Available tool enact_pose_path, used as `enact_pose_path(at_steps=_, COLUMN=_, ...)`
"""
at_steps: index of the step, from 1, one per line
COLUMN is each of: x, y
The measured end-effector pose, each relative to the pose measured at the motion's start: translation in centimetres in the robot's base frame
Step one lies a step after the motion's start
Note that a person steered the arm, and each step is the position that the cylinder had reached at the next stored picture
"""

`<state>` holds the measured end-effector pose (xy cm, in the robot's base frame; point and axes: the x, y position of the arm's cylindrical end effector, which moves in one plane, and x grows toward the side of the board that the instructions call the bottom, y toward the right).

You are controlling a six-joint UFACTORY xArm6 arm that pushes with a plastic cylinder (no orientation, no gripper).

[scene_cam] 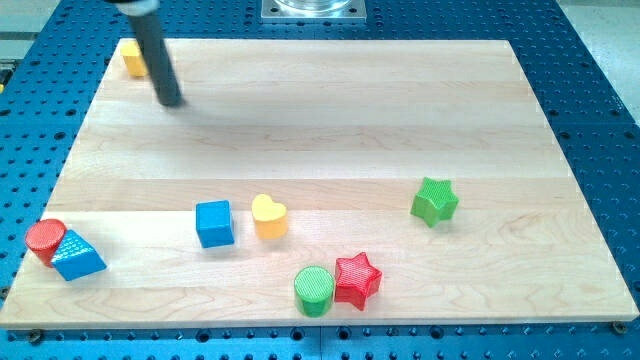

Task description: Move the red star diagonally top right to the green circle

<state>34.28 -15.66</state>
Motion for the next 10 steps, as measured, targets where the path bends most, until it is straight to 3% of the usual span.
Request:
enact_pose_path(at_steps=3, x=4.9, y=18.1)
enact_pose_path(at_steps=5, x=9.4, y=39.4)
enact_pose_path(at_steps=6, x=19.3, y=36.1)
enact_pose_path(at_steps=7, x=27.3, y=29.2)
enact_pose_path(at_steps=8, x=27.5, y=25.8)
enact_pose_path(at_steps=9, x=27.5, y=15.8)
enact_pose_path(at_steps=10, x=26.2, y=14.3)
